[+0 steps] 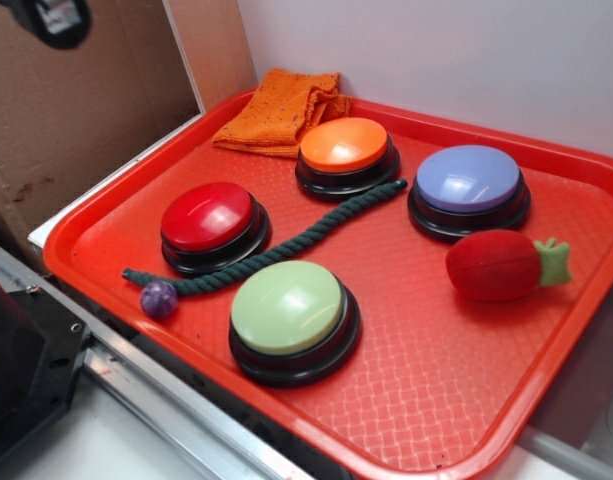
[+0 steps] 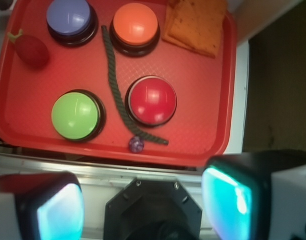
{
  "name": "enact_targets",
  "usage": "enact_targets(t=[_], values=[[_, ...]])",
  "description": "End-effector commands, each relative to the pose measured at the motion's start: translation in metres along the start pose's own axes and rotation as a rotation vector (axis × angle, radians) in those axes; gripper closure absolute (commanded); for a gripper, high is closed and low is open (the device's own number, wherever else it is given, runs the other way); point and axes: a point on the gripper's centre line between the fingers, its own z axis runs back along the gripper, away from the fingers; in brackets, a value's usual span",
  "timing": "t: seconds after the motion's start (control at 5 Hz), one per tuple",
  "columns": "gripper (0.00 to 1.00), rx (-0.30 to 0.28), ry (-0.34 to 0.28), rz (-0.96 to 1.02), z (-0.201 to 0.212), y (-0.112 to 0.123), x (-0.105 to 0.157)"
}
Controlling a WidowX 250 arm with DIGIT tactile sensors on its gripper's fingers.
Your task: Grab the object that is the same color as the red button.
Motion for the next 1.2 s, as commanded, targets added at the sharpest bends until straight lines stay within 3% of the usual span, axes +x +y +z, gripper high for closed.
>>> enact_targets(t=[0.0, 0.2, 0.4, 0.6, 0.8, 1.0], values=[[0.00, 0.088, -0.171, -0.323, -0.019, -0.042, 0.045], [0.00, 0.096, -0.296, -0.450, -0.036, -0.065, 0.064], [0.00, 0.100, -0.347, -0.637, -0.050, -0.083, 0.077], [0.00, -0.026, -0.391, -0.861, -0.073, -0.099, 0.097], [0.00, -0.127, -0.389, -1.001, -0.091, -0.114, 0.111], [0.00, -0.158, -0.348, -1.018, -0.106, -0.122, 0.124]])
